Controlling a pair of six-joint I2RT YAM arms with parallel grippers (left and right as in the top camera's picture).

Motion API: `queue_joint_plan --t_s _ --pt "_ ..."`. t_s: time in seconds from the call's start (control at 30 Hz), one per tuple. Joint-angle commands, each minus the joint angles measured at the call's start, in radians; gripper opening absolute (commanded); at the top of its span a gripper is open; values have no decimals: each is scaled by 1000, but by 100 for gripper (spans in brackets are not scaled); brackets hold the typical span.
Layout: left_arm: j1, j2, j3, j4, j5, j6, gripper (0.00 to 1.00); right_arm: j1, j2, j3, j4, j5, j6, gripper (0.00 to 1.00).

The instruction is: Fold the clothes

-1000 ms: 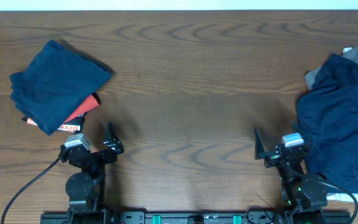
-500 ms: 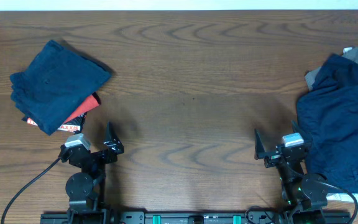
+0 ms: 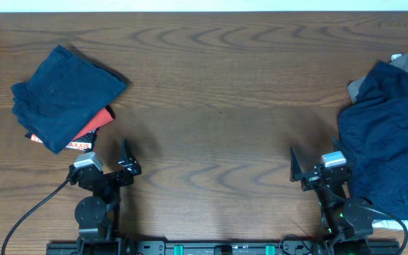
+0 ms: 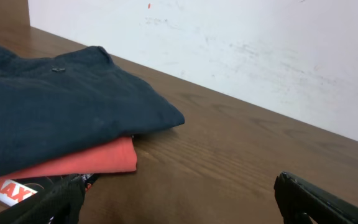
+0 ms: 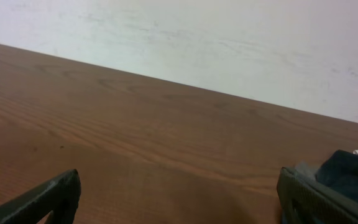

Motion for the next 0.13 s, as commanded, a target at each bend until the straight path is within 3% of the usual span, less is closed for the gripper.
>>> queue_joint_plan --t_s 0.0,0.1 --pt "-4 -6 -35 -13 11 8 98 4 -3 -1 -4 -6 -11 99" --pt "-4 -6 -35 -13 11 8 98 4 -3 -1 -4 -7 -11 99"
